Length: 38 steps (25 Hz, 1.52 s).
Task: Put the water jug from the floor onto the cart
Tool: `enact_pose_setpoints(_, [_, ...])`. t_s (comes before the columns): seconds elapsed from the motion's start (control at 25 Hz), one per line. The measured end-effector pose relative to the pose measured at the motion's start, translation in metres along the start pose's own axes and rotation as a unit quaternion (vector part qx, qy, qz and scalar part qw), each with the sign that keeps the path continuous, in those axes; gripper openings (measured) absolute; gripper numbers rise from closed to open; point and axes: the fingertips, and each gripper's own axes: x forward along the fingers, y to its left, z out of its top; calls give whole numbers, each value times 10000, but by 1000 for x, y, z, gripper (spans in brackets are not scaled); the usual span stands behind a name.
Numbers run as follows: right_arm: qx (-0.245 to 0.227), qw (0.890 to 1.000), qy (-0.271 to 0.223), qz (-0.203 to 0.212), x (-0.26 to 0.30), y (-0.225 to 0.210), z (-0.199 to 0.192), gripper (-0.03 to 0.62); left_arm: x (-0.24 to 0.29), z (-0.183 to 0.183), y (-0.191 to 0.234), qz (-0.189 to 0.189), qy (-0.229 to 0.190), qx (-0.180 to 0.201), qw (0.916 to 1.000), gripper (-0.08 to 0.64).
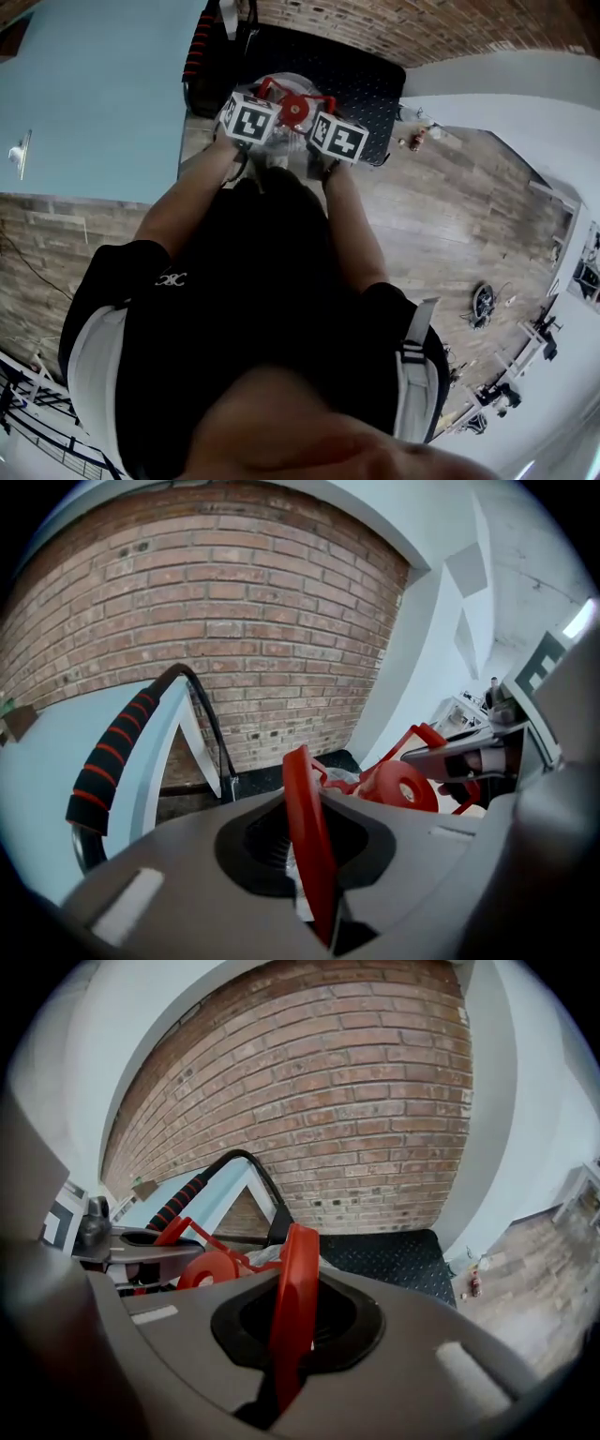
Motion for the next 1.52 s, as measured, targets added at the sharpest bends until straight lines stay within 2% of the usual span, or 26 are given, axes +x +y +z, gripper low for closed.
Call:
enact_pose_setpoints(0.24, [-311, 9981, 457, 287, 46, 2, -3, 22, 38, -23, 26, 469, 372, -144, 9981, 29])
enact_pose_setpoints(0.48, [-560, 9941, 845, 394, 93, -12, -14, 25, 80, -45, 31, 659, 698, -273, 9950, 41])
enact_pose_setpoints(0.68, [-739, 9924, 829, 524, 134, -16, -10, 26, 116, -49, 44, 936, 721, -267, 9926, 40])
enact_pose_setpoints(0.8, [-722, 9918, 865, 608, 151, -22, -11, 26, 130, -53, 51, 1037, 897, -282, 9902, 43])
enact_pose_setpoints(0.92, [-717, 9906, 952, 676, 166, -27, -13, 28, 142, -56, 56, 1061, 1103, -325, 9877, 44])
enact_pose_setpoints(1.08, [-763, 9904, 930, 686, 182, -36, -8, 29, 156, -52, 61, 1068, 1123, -304, 9874, 46])
enact_pose_setpoints(1.2, [-784, 9900, 977, 648, 191, -42, -4, 23, 163, -53, 67, 1025, 1198, -403, 9867, 41])
enact_pose_setpoints(1.36, [-982, 9865, 1164, 608, 195, -44, -11, 25, 156, -52, 73, 1154, 1188, -611, 9843, 43])
enact_pose_setpoints(1.52, [-967, 9859, 1199, 650, 196, -40, -12, 49, 156, -51, 69, 1042, 1077, -773, 9857, 119])
